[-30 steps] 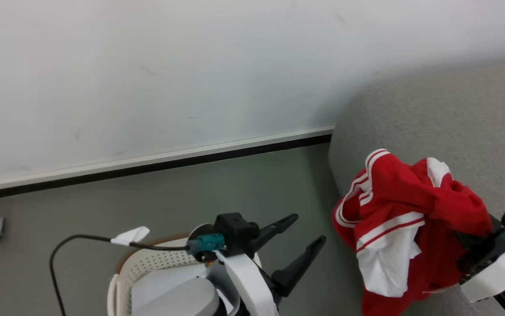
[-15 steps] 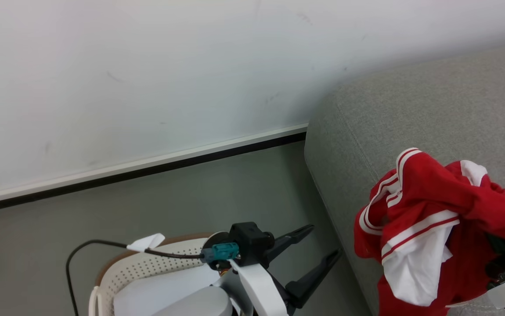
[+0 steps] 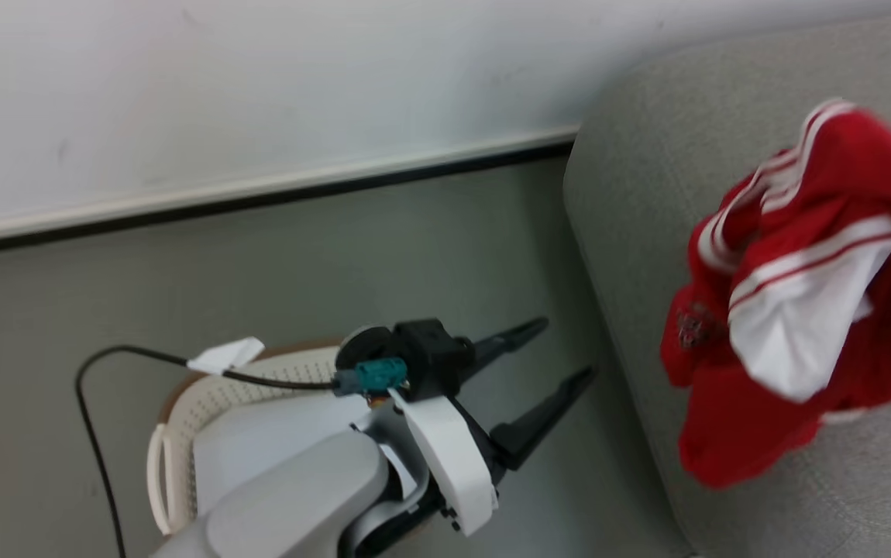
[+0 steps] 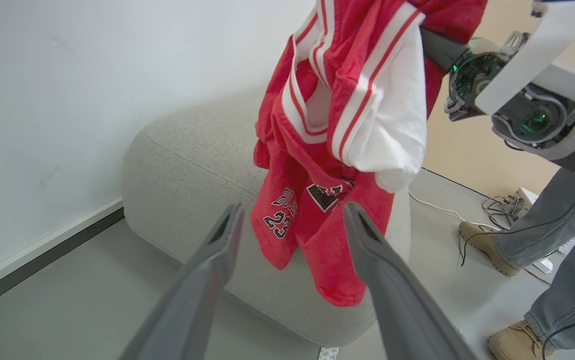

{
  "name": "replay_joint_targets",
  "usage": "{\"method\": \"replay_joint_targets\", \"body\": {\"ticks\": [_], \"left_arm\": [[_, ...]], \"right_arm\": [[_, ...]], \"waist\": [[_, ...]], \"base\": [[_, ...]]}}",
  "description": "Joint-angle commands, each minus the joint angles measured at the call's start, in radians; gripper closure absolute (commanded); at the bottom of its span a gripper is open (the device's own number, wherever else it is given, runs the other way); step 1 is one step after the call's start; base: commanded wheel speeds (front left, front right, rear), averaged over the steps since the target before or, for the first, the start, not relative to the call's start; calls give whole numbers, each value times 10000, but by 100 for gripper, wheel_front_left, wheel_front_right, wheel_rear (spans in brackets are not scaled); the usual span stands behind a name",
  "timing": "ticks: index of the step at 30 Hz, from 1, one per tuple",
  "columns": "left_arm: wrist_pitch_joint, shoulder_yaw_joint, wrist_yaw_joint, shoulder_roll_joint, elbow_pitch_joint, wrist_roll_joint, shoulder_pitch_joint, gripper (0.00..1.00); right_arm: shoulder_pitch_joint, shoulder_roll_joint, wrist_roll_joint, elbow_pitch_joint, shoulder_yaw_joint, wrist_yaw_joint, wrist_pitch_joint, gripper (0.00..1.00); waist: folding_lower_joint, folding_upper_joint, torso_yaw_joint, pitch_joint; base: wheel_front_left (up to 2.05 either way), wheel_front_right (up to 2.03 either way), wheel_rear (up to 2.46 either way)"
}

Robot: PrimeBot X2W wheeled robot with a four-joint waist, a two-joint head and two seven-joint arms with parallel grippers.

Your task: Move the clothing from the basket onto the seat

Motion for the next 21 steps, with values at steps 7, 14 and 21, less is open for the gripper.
{"method": "replay_joint_targets", "body": {"ticks": [7, 14, 21], "left_arm": [[299, 225, 38, 525, -603, 274, -678, 0], [281, 630, 164, 1030, -1171, 397, -1196, 0], [407, 1018, 416, 1721, -1976, 531, -1491, 0]], "right_arm": [[-2509, 497, -528, 808, -1650, -25, 540, 100], [-5254, -28, -1159, 1543, -3415, -25, 1277, 100], [-7377, -1393, -1638, 2241, -4617, -25, 1857, 100]], "waist": [[-1, 0, 615, 2071], [-1, 0, 1203, 3311], [-1, 0, 1775, 4541]], "base": [[0, 0, 0], [0, 0, 0], [0, 0, 0]]}}
